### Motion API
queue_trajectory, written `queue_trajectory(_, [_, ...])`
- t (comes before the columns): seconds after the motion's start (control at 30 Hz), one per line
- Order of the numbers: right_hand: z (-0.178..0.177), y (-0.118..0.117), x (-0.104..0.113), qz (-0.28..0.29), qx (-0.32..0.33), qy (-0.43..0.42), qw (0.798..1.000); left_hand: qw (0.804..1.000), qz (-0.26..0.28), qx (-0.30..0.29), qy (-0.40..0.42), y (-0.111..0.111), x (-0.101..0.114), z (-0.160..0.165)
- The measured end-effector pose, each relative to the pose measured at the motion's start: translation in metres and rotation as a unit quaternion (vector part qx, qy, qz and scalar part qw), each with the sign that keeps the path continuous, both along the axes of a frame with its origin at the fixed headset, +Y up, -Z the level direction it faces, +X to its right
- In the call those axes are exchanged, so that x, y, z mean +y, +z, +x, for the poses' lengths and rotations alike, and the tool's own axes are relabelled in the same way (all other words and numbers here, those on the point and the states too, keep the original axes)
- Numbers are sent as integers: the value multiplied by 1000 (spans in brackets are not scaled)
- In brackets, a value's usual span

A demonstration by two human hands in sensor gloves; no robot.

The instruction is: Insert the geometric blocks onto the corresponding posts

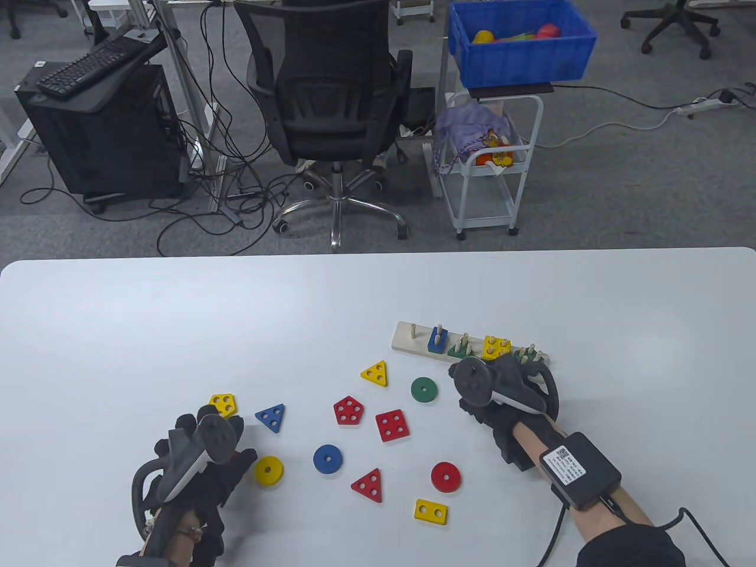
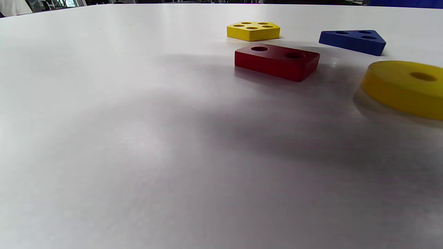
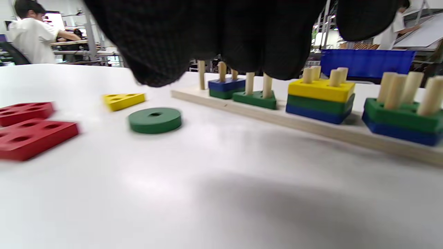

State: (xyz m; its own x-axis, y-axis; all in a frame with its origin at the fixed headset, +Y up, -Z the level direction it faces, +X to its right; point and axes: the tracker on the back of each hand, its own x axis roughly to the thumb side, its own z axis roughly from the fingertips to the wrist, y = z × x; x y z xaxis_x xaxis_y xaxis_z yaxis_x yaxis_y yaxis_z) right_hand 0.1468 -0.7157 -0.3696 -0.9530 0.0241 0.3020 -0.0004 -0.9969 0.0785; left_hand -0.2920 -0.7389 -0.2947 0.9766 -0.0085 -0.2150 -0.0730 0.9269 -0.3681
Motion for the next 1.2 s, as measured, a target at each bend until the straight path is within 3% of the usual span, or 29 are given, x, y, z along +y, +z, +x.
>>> queue_trajectory(0.27, [-1,59,-15,-59,46,-14,997,1000,4,-6,1,0,-1,2])
queue_trajectory(0.4, [-8,83,-30,-30,68,-48,996,1000,0,-4,2,0,-2,0])
queue_trajectory(0.53, [-15,87,-35,-44,85,-26,995,1000,-4,-3,1,0,-4,-1])
queue_trajectory(0.6, [-21,86,-39,-81,105,-29,991,1000,-4,-1,3,1,-3,0])
queue_trajectory(0.8, [-28,84,-41,-87,116,-29,989,1000,-5,-4,2,0,-4,1])
queue_trajectory(1.2, [-33,87,-47,-9,164,-20,986,1000,-5,-8,0,0,-5,3])
